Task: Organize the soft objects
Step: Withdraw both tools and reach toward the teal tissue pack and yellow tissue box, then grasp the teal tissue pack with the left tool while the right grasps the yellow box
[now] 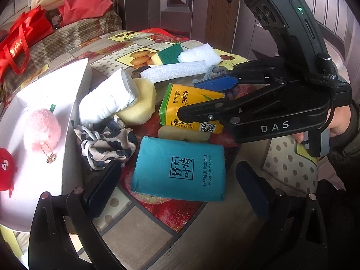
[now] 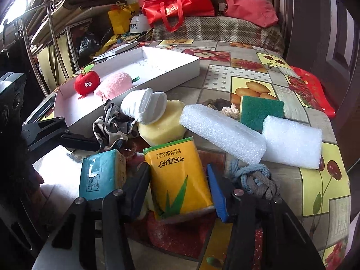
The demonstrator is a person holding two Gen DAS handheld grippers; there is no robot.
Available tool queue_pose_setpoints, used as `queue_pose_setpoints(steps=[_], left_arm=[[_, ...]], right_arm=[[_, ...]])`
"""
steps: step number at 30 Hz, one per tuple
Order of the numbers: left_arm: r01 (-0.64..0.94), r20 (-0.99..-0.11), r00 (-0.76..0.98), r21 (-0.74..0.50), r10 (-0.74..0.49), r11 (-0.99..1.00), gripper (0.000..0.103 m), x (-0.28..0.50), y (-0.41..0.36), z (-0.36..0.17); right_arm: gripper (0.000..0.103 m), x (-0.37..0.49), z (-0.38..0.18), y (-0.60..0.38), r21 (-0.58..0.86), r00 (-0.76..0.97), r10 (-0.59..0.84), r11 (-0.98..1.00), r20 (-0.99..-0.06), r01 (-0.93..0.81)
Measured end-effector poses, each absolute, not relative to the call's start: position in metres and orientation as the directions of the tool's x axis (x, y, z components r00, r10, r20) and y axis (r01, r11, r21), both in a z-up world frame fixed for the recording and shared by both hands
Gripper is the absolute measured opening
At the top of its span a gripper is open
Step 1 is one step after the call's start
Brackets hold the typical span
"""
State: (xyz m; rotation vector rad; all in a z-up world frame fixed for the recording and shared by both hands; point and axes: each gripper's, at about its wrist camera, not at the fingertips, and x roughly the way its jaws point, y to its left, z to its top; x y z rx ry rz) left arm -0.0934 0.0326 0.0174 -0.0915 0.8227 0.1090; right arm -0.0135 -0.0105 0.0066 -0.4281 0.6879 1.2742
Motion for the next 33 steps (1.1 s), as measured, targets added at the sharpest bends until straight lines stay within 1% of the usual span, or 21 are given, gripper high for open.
queue_pose_setpoints(steps=[1, 3, 11, 13, 17, 22, 23, 24, 28, 31, 33], left_arm=[[-0.129, -0.731, 0.68, -0.041, 0.059, 0.991, 0.102, -0.095, 0.031, 0.019], [-0.122, -0.716, 0.696, -0.043, 0.055, 0.992, 0.102, -0.101, 0.027, 0.022], [-0.125, -0.697, 0.715, -0.055, 0.051, 0.991, 0.102, -0.114, 0.025, 0.029], [-0.111, -0.714, 0.699, -0.066, 0.031, 0.992, 0.102, -0.115, 0.022, 0.026], [-0.161, -0.748, 0.659, -0.036, 0.08, 0.986, 0.102, -0.103, 0.024, 0.019], [-0.121, -0.771, 0.632, 0.001, 0.078, 0.993, 0.102, -0.084, 0.016, 0.011], [-0.115, -0.783, 0.618, 0.001, 0.073, 0.993, 0.086, -0.08, 0.015, 0.008], [-0.117, -0.785, 0.615, 0.003, 0.075, 0.993, 0.075, -0.079, 0.015, 0.007], [-0.113, -0.764, 0.64, 0.008, 0.079, 0.994, 0.074, -0.085, 0.015, 0.01], [-0.119, -0.7, 0.709, -0.003, 0.083, 0.993, 0.074, -0.101, 0.015, 0.022], [-0.14, -0.645, 0.758, -0.008, 0.102, 0.99, 0.074, -0.114, 0.018, 0.031]], right_arm=[[0.052, -0.01, 0.005, -0.009, 0.092, 0.129, 0.715, 0.261, -0.687, -0.961], [0.057, -0.007, 0.002, -0.006, 0.11, 0.115, 0.704, 0.266, -0.701, -0.958], [0.057, -0.015, -0.001, 0.001, 0.057, 0.14, 0.677, 0.26, -0.723, -0.964], [0.057, -0.014, 0.0, 0.0, 0.06, 0.14, 0.679, 0.262, -0.721, -0.963], [0.057, -0.009, 0.0, -0.002, 0.086, 0.129, 0.683, 0.272, -0.719, -0.958], [0.057, -0.008, -0.001, -0.002, 0.098, 0.12, 0.683, 0.272, -0.721, -0.957], [0.057, -0.009, -0.001, -0.002, 0.097, 0.117, 0.683, 0.267, -0.721, -0.959], [0.051, -0.011, -0.001, -0.002, 0.094, 0.117, 0.684, 0.262, -0.72, -0.96], [0.048, -0.021, 0.003, -0.003, 0.058, 0.124, 0.7, 0.23, -0.703, -0.971], [0.048, -0.026, 0.011, -0.012, 0.023, 0.172, 0.733, 0.248, -0.658, -0.968], [0.048, -0.024, 0.02, -0.024, 0.036, 0.204, 0.775, 0.28, -0.598, -0.959]])
